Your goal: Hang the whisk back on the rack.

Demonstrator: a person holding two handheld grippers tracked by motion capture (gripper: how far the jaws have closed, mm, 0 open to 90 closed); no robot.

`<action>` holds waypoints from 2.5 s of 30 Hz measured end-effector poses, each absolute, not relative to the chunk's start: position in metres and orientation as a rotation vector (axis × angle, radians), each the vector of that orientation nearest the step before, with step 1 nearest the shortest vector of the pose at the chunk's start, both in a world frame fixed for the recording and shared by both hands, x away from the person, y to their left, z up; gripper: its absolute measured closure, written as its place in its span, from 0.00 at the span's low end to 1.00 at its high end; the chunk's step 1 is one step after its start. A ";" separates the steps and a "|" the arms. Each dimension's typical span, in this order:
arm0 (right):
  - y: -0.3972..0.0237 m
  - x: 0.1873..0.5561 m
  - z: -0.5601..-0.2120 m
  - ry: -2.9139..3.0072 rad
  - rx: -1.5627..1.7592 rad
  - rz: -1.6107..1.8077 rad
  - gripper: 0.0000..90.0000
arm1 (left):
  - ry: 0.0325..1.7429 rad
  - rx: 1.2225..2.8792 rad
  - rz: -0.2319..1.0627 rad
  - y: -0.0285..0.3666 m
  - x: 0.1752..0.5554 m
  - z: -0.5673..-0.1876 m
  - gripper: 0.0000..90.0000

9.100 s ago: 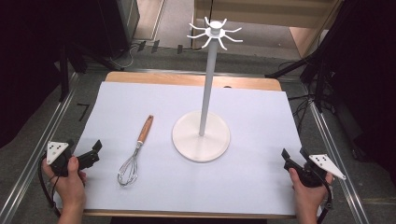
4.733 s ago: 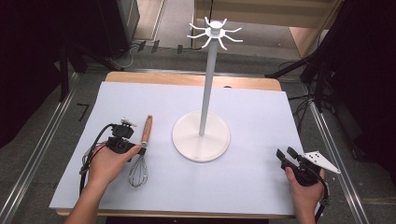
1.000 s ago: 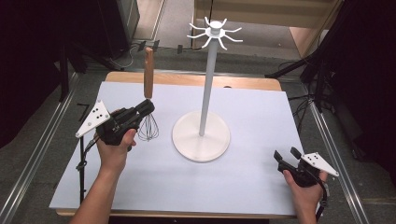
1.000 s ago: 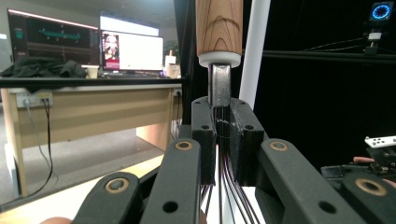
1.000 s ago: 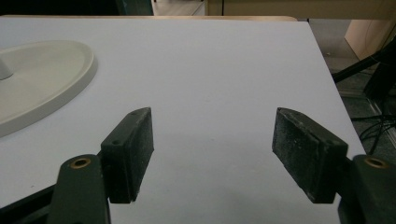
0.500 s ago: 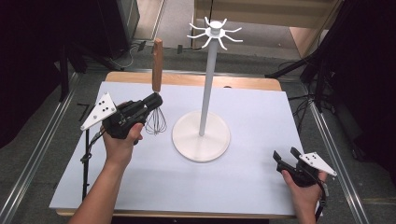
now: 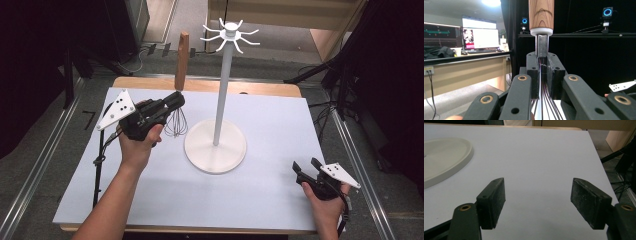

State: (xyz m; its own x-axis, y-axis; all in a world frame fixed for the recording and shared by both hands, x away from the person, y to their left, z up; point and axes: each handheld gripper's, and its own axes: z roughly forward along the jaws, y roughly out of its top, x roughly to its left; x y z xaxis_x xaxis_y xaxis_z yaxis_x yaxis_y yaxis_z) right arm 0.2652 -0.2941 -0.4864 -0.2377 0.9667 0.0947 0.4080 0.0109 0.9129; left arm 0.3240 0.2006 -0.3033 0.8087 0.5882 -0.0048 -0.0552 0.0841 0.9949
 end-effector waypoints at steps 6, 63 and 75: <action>-0.294 0.265 -0.486 1.699 1.418 1.204 0.33 | 0.453 1.422 0.498 0.191 0.331 -0.300 0.93; -0.294 0.266 -0.486 1.699 1.423 1.201 0.33 | 0.441 1.473 0.312 0.165 0.356 -0.312 0.93; -0.294 0.266 -0.486 1.699 1.423 1.201 0.33 | 0.465 1.460 0.361 0.167 0.357 -0.318 0.90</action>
State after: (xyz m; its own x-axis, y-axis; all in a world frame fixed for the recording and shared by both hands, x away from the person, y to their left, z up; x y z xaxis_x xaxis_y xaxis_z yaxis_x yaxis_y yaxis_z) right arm 0.2656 -0.2941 -0.4864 -0.2356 0.9672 0.0955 0.4131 0.0107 0.9106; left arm 0.3570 0.1674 -0.3177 0.8595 0.5046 -0.0819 0.0456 0.0840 0.9954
